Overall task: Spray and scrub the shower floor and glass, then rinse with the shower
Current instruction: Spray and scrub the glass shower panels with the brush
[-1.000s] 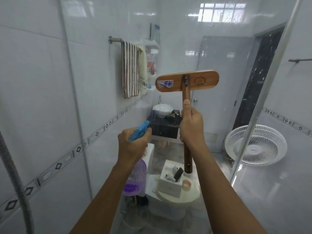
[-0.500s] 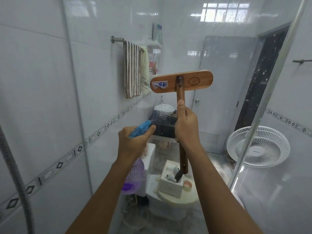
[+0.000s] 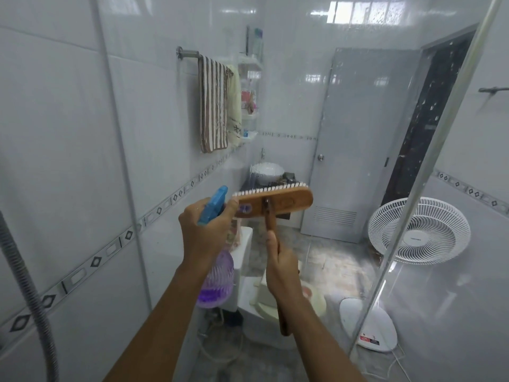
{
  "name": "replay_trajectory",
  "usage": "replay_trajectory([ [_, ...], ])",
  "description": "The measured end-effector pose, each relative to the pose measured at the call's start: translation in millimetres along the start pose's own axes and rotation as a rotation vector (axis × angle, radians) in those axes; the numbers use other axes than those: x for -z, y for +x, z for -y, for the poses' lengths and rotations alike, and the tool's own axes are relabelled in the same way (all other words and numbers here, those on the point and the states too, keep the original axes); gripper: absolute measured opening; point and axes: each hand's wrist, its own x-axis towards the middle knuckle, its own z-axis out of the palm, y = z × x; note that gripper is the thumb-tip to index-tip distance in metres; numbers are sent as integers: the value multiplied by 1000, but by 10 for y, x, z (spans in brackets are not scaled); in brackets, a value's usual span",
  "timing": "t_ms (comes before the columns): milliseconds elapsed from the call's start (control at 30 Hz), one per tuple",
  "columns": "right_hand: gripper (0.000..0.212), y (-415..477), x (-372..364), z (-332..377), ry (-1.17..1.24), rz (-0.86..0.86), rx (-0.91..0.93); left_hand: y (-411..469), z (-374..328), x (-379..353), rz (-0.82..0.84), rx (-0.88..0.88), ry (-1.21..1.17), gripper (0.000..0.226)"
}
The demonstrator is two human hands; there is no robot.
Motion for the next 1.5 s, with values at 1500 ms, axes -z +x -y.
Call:
replay_trajectory([
  [1500,54,634,1617,762,-8,-418,153,-450,-400,-837,188,-180,63,27],
])
